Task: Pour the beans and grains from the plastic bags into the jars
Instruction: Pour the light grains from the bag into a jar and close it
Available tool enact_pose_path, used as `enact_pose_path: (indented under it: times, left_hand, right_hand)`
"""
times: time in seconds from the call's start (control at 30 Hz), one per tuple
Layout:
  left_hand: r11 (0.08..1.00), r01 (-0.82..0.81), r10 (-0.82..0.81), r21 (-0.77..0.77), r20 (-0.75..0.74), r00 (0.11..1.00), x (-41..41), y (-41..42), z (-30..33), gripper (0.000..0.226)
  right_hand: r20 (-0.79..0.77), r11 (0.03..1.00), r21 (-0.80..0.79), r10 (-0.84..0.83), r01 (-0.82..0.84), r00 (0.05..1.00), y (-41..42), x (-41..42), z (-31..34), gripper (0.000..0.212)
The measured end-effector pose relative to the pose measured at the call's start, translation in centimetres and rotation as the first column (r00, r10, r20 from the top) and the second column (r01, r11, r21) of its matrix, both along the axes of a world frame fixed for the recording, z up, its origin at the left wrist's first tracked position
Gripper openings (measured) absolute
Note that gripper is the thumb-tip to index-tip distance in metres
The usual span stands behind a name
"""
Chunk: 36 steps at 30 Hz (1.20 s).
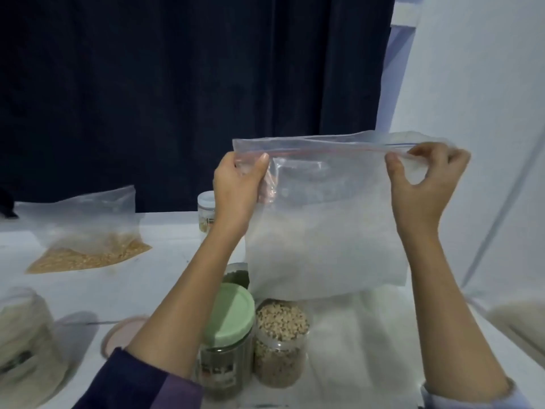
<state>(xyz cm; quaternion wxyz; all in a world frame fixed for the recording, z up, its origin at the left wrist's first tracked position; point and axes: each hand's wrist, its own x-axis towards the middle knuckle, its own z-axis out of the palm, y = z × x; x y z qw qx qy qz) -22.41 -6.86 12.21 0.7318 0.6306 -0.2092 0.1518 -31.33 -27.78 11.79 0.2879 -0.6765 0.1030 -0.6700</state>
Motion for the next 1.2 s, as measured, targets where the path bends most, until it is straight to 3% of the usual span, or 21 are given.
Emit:
enact_pose_path:
  times: [0.13,0.3,0.47,0.57,0.7,0.8,0.97,1.03,1.1,1.2]
  left_hand:
    - [0.994,0.017,-0.006,0.106,-0.11,0.994,0.6,-2.0,-2.2,0.031]
    - [0.945,0.06,-0.024,0.321,-0.116,0.993,0.0,-4.6,-4.5,0.023]
    - [0.855,0.08,-0.02,0.513,-0.123,0.992,-0.6,-7.1,-5.9,0.036]
    - [0.749,0.024,0.048,0.662,-0.091,0.995,-1.2,-9.3,-6.9,0.041]
    - [0.512,-0.075,0.138,0.855,0.005,0.99,-2.3,-12.3,-9.2,0.042]
    - [0.429,-0.16,0.182,0.889,0.088,0.979,-2.8,-13.9,-11.0,0.042]
    - [0.183,-0.437,0.287,0.881,0.377,0.881,-3.8,-15.8,-14.5,0.07]
    - [0.189,-0.501,0.24,0.845,0.455,0.857,-4.8,-16.4,-16.6,0.063]
    - [0.207,-0.452,0.16,0.868,0.426,0.89,-5.6,-17.0,-18.9,0.051]
    - [0.09,-0.35,0.119,0.932,0.339,0.933,-5.7,-17.7,-22.2,0.056]
  right_hand:
    - [-0.2,0.99,-0.056,-0.135,0.127,0.97,-1.6,-0.1,-1.8,0.035]
    - [-0.484,0.972,-0.044,-0.224,0.232,0.846,-4.1,-0.1,-4.0,0.053]
    - [-0.694,0.975,-0.033,-0.181,0.22,0.697,-7.4,0.3,-7.4,0.058]
    - [-0.776,0.979,-0.001,-0.13,0.206,0.618,-9.5,0.5,-9.6,0.059]
    - [-0.821,0.983,0.022,-0.087,0.183,0.564,-11.5,1.1,-13.2,0.06]
    - [-0.834,0.981,0.079,-0.031,0.175,0.55,-12.2,1.9,-15.8,0.06]
    - [-0.762,0.981,0.172,0.073,0.092,0.644,-12.4,2.8,-20.0,0.056]
    - [-0.753,0.986,0.152,0.071,0.068,0.654,-12.4,3.2,-20.8,0.06]
    - [-0.777,0.992,0.061,-0.022,0.111,0.629,-12.3,3.7,-21.2,0.063]
    - [-0.7,0.987,-0.107,-0.16,0.119,0.696,-11.5,3.9,-21.8,0.054]
